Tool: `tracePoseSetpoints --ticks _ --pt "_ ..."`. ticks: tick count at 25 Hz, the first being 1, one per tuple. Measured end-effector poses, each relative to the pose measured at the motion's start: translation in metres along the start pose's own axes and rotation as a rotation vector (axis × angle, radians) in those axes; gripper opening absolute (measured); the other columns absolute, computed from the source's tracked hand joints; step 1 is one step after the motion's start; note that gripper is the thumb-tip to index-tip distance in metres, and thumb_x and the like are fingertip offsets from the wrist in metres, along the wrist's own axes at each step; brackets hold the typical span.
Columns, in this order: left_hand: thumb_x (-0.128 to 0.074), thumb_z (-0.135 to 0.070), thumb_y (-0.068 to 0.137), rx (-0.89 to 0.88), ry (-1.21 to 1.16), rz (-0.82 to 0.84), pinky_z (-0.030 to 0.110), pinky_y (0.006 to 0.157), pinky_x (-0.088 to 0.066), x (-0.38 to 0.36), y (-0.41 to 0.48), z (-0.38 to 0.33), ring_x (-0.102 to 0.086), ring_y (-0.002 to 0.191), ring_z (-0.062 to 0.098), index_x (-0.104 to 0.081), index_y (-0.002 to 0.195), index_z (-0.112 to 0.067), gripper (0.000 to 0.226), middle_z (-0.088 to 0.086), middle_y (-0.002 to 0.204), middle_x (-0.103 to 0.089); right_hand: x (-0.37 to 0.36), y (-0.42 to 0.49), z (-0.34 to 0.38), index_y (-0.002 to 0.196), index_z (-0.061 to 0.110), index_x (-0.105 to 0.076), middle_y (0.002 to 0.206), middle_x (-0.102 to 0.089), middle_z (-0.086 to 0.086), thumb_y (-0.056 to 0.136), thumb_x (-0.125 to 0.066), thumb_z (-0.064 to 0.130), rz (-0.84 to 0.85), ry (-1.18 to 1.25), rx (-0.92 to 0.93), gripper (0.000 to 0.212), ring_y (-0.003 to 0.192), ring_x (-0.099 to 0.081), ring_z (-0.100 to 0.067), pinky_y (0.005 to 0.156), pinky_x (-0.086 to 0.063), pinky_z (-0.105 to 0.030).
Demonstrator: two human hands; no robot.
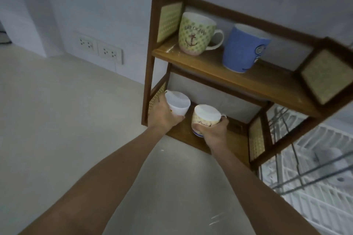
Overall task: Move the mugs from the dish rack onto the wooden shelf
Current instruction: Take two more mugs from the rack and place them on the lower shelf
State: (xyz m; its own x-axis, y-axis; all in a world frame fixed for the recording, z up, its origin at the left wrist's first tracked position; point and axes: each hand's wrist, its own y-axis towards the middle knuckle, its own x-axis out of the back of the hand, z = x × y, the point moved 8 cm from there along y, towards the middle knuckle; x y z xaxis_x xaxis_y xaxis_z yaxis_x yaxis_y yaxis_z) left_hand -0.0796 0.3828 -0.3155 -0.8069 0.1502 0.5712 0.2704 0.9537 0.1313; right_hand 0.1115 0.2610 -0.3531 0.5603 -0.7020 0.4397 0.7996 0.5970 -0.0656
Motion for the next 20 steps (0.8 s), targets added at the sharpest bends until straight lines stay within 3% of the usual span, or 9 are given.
tracePoseSetpoints --ticks 4,11,17,20 --pt "-0.088 -0.037 0.058 0.031 0.036 0.019 0.039 0.101 -0.044 -0.018 0.019 0.01 -0.048 0.125 0.028 -0.031 0.138 -0.015 0.1 0.008 0.136 -0.049 -0.011 0.015 -0.011 0.136 0.027 -0.024 0.133 -0.051 -0.004 0.045 -0.089 0.043 -0.025 -0.061 -0.03 0.113 0.123 -0.049 -0.028 0.102 -0.045 -0.048" --pt "-0.087 -0.035 0.061 0.076 0.055 0.043 0.041 0.103 -0.045 -0.032 0.029 0.02 -0.047 0.125 0.029 -0.028 0.137 -0.014 0.098 0.01 0.136 -0.046 -0.02 0.023 -0.023 0.135 0.026 -0.024 0.13 -0.051 -0.002 0.048 -0.089 0.041 -0.025 -0.027 -0.044 0.11 0.121 -0.049 -0.027 0.101 -0.044 -0.046" --pt "-0.083 -0.016 0.069 0.157 -0.008 0.148 0.046 0.111 -0.035 -0.028 0.021 0.02 -0.037 0.135 0.033 -0.009 0.149 -0.013 0.109 0.014 0.148 -0.036 -0.022 0.012 -0.014 0.143 0.019 -0.019 0.131 -0.048 -0.004 0.06 -0.087 0.022 0.023 0.054 -0.033 0.107 0.124 -0.046 -0.026 0.101 -0.038 -0.035" --pt "-0.074 -0.004 0.077 0.142 0.02 0.106 0.045 0.111 -0.036 -0.014 0.002 0.009 -0.037 0.136 0.033 -0.012 0.149 -0.01 0.096 0.015 0.148 -0.037 -0.013 -0.008 -0.007 0.14 0.014 -0.029 0.131 -0.051 -0.004 0.067 -0.083 0.015 0.088 0.075 -0.059 0.091 0.125 -0.047 -0.023 0.101 -0.04 -0.032"
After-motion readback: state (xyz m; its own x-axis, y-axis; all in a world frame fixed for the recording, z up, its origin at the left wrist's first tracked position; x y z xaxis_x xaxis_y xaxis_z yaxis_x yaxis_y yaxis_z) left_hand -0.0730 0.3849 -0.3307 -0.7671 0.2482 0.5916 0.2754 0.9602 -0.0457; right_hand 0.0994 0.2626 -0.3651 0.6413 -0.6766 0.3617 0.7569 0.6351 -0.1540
